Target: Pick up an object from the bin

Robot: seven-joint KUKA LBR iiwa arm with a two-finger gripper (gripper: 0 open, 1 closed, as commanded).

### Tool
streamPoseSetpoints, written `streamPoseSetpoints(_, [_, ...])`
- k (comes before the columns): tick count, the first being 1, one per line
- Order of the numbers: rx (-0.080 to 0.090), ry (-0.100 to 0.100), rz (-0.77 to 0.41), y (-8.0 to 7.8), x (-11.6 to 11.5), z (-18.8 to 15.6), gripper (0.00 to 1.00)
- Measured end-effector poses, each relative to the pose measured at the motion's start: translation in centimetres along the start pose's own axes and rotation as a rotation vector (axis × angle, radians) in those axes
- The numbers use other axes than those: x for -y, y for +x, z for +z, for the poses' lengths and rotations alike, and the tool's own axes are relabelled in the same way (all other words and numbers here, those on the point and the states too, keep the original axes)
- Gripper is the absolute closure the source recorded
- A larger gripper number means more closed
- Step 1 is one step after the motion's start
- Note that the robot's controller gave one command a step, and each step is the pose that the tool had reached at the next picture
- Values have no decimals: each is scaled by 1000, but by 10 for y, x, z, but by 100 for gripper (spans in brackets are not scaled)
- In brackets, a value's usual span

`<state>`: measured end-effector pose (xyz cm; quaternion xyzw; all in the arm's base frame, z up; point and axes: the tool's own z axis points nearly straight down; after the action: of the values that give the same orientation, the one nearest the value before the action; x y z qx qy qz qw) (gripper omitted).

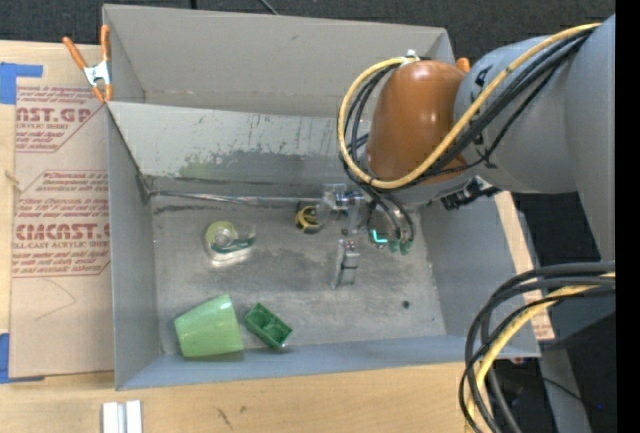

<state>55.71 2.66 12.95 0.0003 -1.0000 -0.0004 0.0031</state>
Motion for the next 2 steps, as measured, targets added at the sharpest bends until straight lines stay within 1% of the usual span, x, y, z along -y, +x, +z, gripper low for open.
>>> streamPoseSetpoints(1, [8, -1, 97, 11, 5, 62, 0])
streamPoseSetpoints(2, [13, -1, 180, -32, 8, 28, 0])
